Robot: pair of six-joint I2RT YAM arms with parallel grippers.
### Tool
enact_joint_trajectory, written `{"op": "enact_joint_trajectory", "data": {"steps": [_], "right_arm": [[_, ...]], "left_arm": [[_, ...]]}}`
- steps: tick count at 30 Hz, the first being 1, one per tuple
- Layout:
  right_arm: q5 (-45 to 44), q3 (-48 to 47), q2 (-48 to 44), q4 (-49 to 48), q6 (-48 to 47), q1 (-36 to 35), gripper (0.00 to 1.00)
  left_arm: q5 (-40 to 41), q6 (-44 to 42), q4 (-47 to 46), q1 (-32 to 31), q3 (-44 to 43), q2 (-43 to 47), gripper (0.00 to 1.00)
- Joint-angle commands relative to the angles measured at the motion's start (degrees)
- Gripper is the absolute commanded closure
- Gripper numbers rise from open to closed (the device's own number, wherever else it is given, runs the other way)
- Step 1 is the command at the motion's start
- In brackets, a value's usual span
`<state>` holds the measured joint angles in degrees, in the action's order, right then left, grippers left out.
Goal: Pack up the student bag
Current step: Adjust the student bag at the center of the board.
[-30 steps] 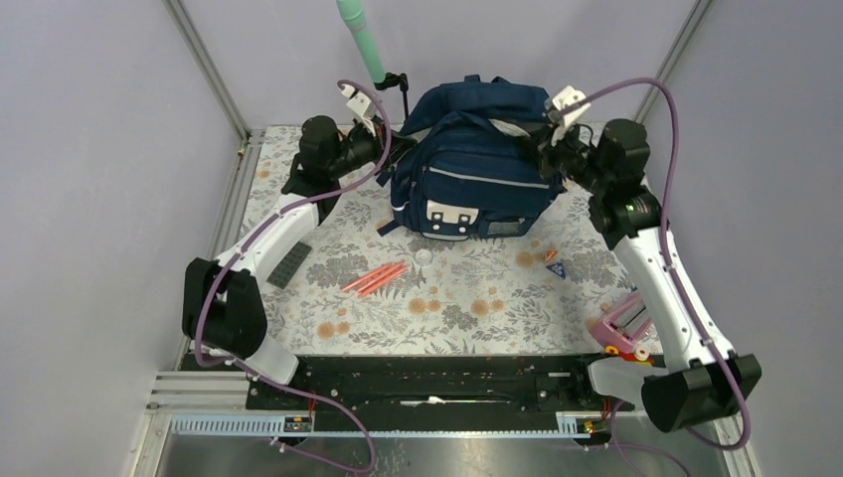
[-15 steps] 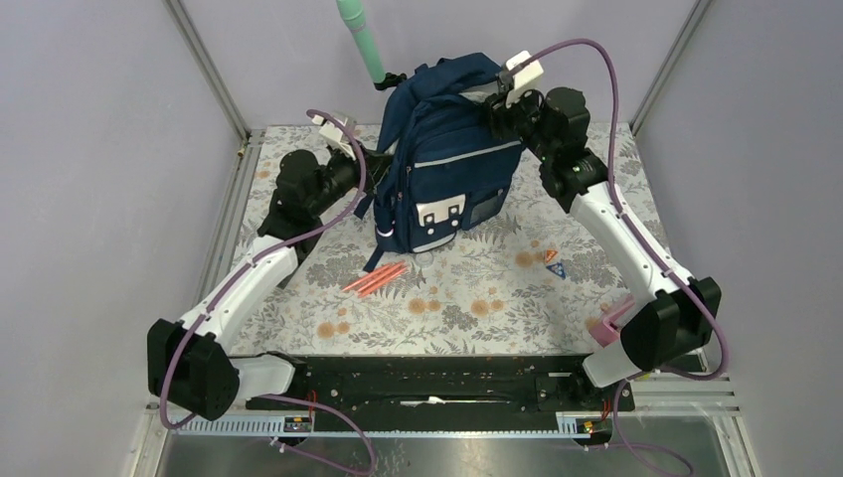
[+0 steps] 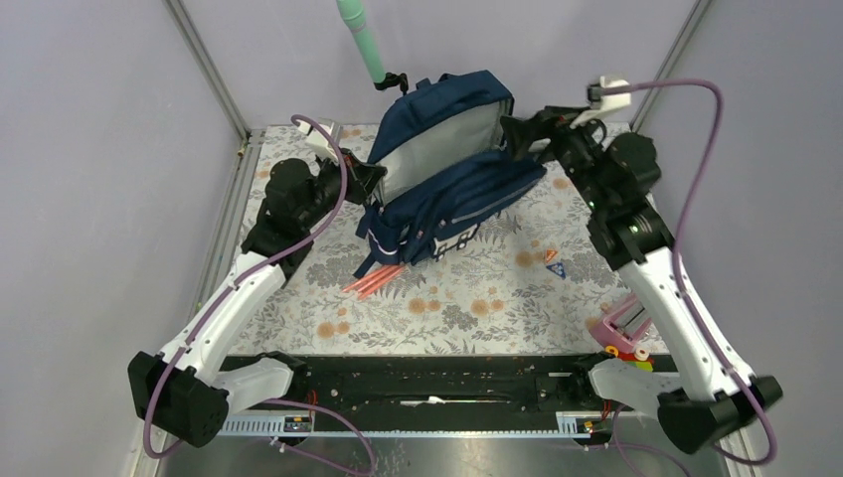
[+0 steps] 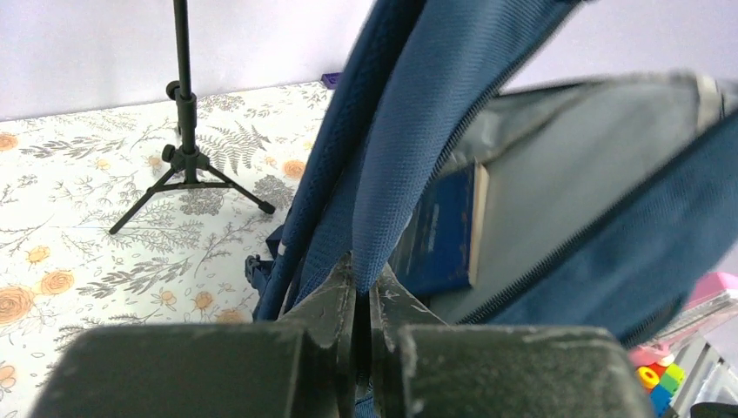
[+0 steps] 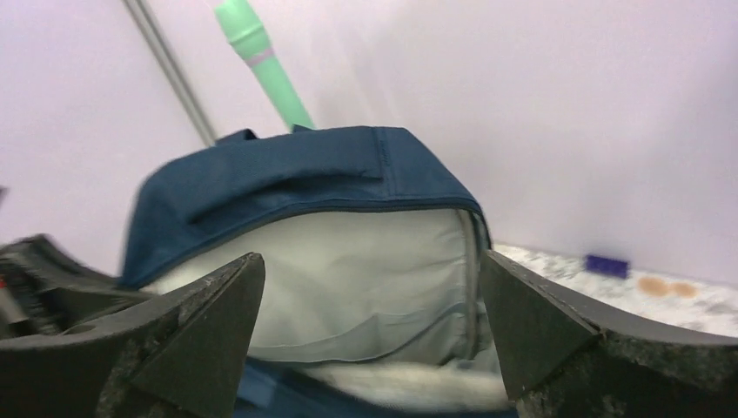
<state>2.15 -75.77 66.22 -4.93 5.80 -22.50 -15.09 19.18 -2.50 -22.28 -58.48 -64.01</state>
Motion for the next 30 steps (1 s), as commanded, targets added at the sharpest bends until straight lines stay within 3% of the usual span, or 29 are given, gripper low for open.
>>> {"op": "enact_joint_trajectory", "data": {"steps": [1,4,8,11,17,23,27,30], "right_arm": [[3.4,5.8,-5.1,2.1,18.8,-0.8,0.00],[2.8,9.3,-6.2,3.2,25.5,-2.7,0.00],[-1.5,13.0,-8.2,6.2,27.0,-4.2,0.00],[-6.5,12.9,-10.5,11.9,24.3,-4.2,0.00],[-8.1,14.4,-13.6,19.2,14.7,-4.3,0.00],[-9.5,26.7,-19.2,18.3,13.7,-4.2,0.00],[-6.6,33.7,-21.5,12.9,11.5,-3.9,0.10],[-0.5,38.5,-20.2,6.1,13.8,0.6,0.21]], "left_arm": [[4.0,5.3,-5.1,0.0,-1.4,3.8,1.00],[4.5,8.1,-4.8,0.0,-1.4,3.4,1.00],[4.8,12.6,-5.5,0.1,-0.6,2.9,1.00],[5.0,13.9,-5.3,0.0,-0.7,2.9,1.00],[7.2,13.3,-5.6,0.1,-0.7,3.1,1.00],[7.3,12.4,-4.5,0.3,-0.5,1.5,1.00],[6.8,11.9,-4.3,1.1,0.7,2.5,1.00],[5.4,11.9,-3.6,1.7,0.7,2.4,1.00]]}}
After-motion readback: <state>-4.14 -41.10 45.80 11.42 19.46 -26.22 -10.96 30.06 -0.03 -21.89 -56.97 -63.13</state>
